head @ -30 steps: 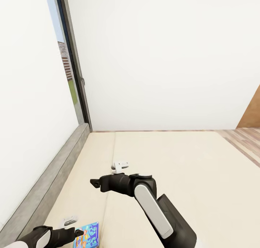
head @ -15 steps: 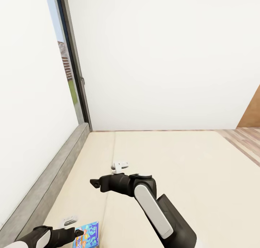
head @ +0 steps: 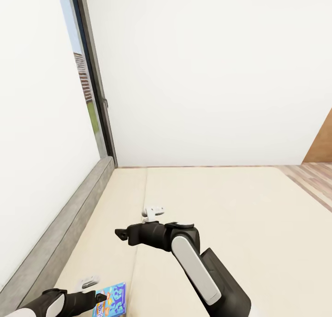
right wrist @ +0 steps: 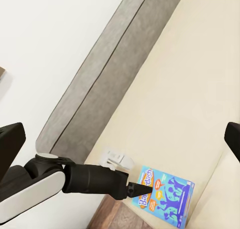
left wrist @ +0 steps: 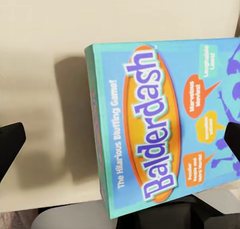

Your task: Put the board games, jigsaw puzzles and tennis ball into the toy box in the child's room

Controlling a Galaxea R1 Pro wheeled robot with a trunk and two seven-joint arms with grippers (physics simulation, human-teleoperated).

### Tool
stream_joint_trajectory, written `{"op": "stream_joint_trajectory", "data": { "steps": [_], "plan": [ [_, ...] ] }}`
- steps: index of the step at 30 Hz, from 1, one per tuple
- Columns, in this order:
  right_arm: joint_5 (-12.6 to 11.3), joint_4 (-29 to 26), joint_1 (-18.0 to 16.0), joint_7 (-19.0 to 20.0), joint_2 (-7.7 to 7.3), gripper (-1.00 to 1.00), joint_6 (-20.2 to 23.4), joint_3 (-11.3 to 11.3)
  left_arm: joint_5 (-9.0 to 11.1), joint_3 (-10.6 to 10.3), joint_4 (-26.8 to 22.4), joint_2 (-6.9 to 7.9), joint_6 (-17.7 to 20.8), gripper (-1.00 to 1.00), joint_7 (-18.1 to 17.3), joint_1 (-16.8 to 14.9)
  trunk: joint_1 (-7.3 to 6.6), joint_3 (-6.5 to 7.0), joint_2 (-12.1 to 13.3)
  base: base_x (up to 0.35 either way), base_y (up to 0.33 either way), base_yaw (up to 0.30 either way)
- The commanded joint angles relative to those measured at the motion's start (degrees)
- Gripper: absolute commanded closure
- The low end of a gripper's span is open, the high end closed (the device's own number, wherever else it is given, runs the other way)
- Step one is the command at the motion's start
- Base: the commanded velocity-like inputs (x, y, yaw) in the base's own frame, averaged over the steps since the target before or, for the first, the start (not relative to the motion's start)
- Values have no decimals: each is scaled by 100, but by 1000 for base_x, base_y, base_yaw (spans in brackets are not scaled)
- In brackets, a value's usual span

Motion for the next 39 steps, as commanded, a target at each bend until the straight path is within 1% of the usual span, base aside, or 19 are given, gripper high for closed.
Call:
{"op": "stream_joint_trajectory", "data": {
  "steps": [1, 3, 8, 26, 27, 32, 39],
  "plan": [
    [-57, -5, -5, -60, 1, -100, 10, 2, 60, -41, -8, 4, 39, -100, -6, -2, 0, -6, -3, 0, 0, 0],
    [-57, -5, -5, -60, 1, -100, 10, 2, 60, -43, -8, 4, 38, -100, -6, -2, 0, -6, -3, 0, 0, 0],
    [-56, -5, -5, -60, 1, -100, 10, 1, 60, -43, -8, 3, 42, -100, -6, -2, 110, -96, -204, 0, 0, 0],
    [-57, -5, -5, -62, 1, -100, 10, 1, 60, -44, -8, 3, 46, -100, -15, -2, 110, -96, -204, 0, 0, 0],
    [-31, 3, -5, -70, 1, -100, 19, -6, 35, -35, -17, -6, 13, -100, 19, -2, 110, -96, -204, 0, 0, 0],
    [-50, 4, -5, -66, 1, -100, 14, -12, 60, -30, -27, -17, -137, -100, 18, 7, 110, -96, -204, 0, 0, 0],
    [-64, 4, -5, -63, 1, -100, 11, -16, 76, -35, -33, -69, -44, -100, 4, 12, 110, -96, -204, 0, 0, 0]
  ]
}}
